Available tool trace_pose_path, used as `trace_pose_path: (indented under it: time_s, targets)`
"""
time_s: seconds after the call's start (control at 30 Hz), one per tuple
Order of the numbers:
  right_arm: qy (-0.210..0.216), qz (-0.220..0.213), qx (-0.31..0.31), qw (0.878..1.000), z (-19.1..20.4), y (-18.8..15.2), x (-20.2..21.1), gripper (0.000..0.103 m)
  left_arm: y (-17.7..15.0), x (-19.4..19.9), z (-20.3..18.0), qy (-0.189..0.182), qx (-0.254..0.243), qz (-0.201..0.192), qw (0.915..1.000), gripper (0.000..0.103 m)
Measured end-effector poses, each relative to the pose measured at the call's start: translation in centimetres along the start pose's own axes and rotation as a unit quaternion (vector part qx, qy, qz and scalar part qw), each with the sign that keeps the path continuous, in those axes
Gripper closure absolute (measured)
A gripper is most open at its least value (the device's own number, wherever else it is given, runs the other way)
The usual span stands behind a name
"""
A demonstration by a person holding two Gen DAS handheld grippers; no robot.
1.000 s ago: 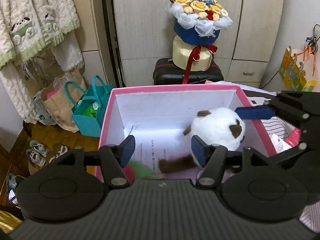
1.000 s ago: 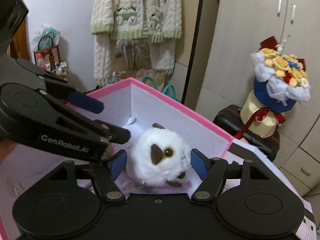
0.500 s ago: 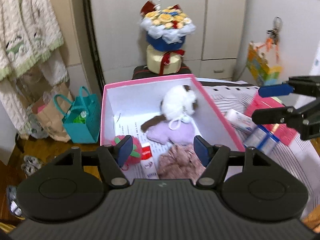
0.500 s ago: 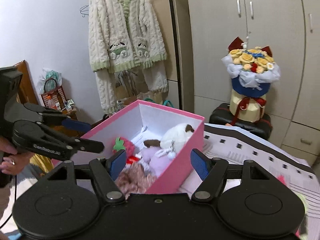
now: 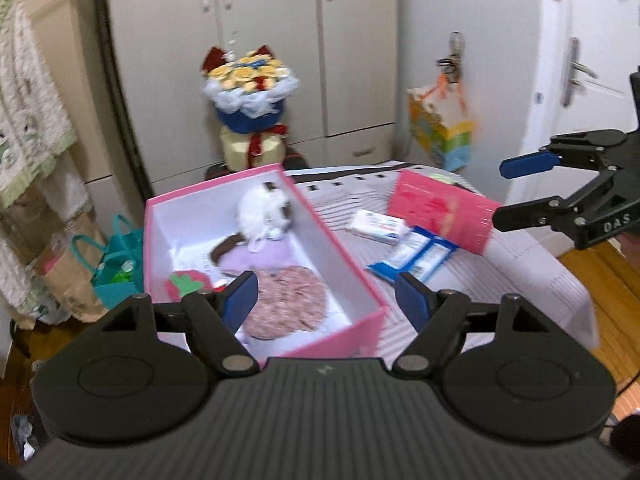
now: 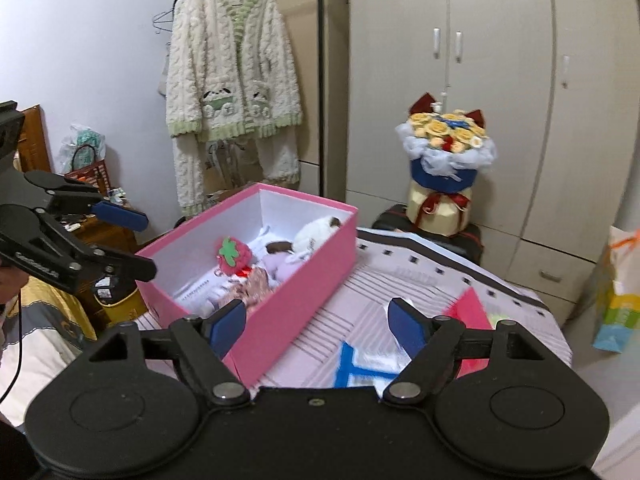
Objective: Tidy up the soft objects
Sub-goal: 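Withdraw both tools from the box toward the pink envelope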
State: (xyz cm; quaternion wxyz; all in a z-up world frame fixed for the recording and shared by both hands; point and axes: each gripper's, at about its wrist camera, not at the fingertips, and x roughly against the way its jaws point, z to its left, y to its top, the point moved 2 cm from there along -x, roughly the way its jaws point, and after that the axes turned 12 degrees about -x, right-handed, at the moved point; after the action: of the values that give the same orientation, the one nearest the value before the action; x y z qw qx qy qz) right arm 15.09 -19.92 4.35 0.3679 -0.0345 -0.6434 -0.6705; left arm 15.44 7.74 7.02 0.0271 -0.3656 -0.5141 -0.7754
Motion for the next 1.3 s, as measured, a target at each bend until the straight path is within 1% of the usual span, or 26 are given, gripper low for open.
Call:
trace_pose_path:
  time_s: [0.13, 0.3, 0.43, 0.57, 0.63, 0.7, 0.77, 0.83, 0.93, 1.13, 1.3]
  targets:
    - [-0.014, 0.003, -0.008, 1.0, -1.1, -1.9, 1.9, 0.02, 0.0, 0.6, -2.8, -0.021, -0.025, -0.003, 0.9995, 0.027]
    - [-0.031, 0.006, -0.01, 0.999, -2.5, -4.1, 3.3, 0.02, 0.1, -0.6, -6.0, -0.061, -0.044, 0.016, 0.9971, 0.027]
    - [-0.042, 0.004, -0.026, 0.999, -4.3, -5.5, 3.6, 0.02, 0.5, -2.0, -8.2, -0.084, -0.05, 0.027, 0.9948, 0.027]
    - [-0.047, 0.009, -0.061, 0.997, -7.1, -7.1, 3.1, 0.02, 0.8, -3.7, -10.0, -0.104, -0.053, 0.034, 0.9926, 0.027]
    - [-0.053, 0.013, -0.075, 0.996, -8.4, -8.0, 2.5, 0.02, 1.1, -4.7, -10.9, -0.103, -0.058, 0.035, 0.9924, 0.027]
    - [-0.057, 0.015, -0.09, 0.994, -9.7, -8.7, 1.8, 0.02, 1.3, -5.7, -12.1, -0.088, -0.078, 0.03, 0.9927, 0.027]
    - [-0.055, 0.013, -0.104, 0.993, -10.9, -9.4, 1.1, 0.02, 1.6, -6.8, -12.8, -0.082, -0.083, 0.025, 0.9928, 0.027]
    - [-0.054, 0.009, -0.116, 0.992, -11.9, -10.0, 0.5, 0.021, 2.0, -7.8, -13.1, -0.083, -0.078, 0.023, 0.9932, 0.027]
    - [-0.059, -0.003, -0.117, 0.991, -13.0, -10.5, -0.6, 0.022, 2.5, -10.0, -13.4, -0.078, -0.068, 0.021, 0.9944, 0.027]
    - [-0.072, -0.021, -0.127, 0.989, -14.6, -10.5, -3.6, 0.028, 4.0, -15.1, -13.2, -0.085, -0.026, 0.014, 0.996, 0.027]
    - [-0.103, -0.041, -0.147, 0.983, -16.2, -10.3, -6.3, 0.029, 5.6, -19.0, -13.1, -0.074, -0.003, -0.003, 0.9972, 0.028]
